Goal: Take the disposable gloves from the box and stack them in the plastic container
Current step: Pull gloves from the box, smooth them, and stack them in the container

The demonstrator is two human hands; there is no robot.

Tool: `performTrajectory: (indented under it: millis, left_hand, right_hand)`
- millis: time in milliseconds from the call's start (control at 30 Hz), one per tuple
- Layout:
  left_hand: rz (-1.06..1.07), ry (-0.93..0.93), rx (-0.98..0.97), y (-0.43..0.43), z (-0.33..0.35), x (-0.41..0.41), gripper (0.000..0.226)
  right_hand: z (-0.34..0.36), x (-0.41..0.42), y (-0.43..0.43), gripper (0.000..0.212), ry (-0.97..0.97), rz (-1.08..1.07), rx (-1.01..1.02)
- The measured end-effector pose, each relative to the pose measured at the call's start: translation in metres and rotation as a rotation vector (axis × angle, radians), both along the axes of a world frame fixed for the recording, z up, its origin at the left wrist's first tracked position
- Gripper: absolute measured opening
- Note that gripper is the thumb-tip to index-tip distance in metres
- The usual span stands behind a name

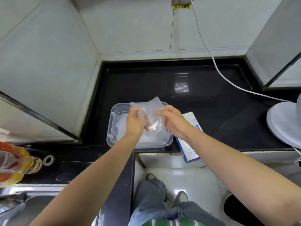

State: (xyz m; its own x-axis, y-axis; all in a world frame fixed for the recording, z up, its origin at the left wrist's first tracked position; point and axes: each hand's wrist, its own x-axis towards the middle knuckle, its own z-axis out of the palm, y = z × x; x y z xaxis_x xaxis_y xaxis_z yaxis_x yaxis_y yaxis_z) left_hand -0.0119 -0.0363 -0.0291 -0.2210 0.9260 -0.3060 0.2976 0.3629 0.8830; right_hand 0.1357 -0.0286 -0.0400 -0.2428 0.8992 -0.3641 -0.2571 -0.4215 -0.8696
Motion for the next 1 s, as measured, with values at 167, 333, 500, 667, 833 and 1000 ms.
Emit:
performTrajectory:
  millis: [167, 333, 500, 667, 833, 1000]
  left_hand:
    - [-0.048, 0.067, 0.027, -0.008, -0.005, -0.012, 0.012]
    - [-0.056, -0.028, 0.003, -0.005, -0.004, -0.03, 0.021]
    - [-0.116, -0.041, -0.003, -0.004, -0.005, -0.038, 0.022]
    - [-0.075, 0.007, 0.011, -0.001, -0.004, -0.047, 0.02]
    - [0.024, -0.143, 0.029, -0.003, 0.001, -0.055, 0.031]
    - [-0.147, -0.56, -0.35, 0.001, 0.013, -0.056, 0.041]
  right_hand:
    - [0.004, 0.002, -0.003, 0.009, 0.072, 0.196, -0.071]
    - [0.004, 0.0, 0.0, 0.021, -0.074, 0.154, -0.03]
    - [0.011, -0.006, 0.001, 0.015, 0.181, 0.288, -0.057]
    - [0.011, -0.013, 0.004, 0.003, -0.09, 0.234, -0.085]
    - [0.01, -0.008, 0.005, 0.014, -0.251, 0.198, -0.034]
    - [0.012, -0.019, 0.006, 0.022, -0.382, 0.049, 0.152]
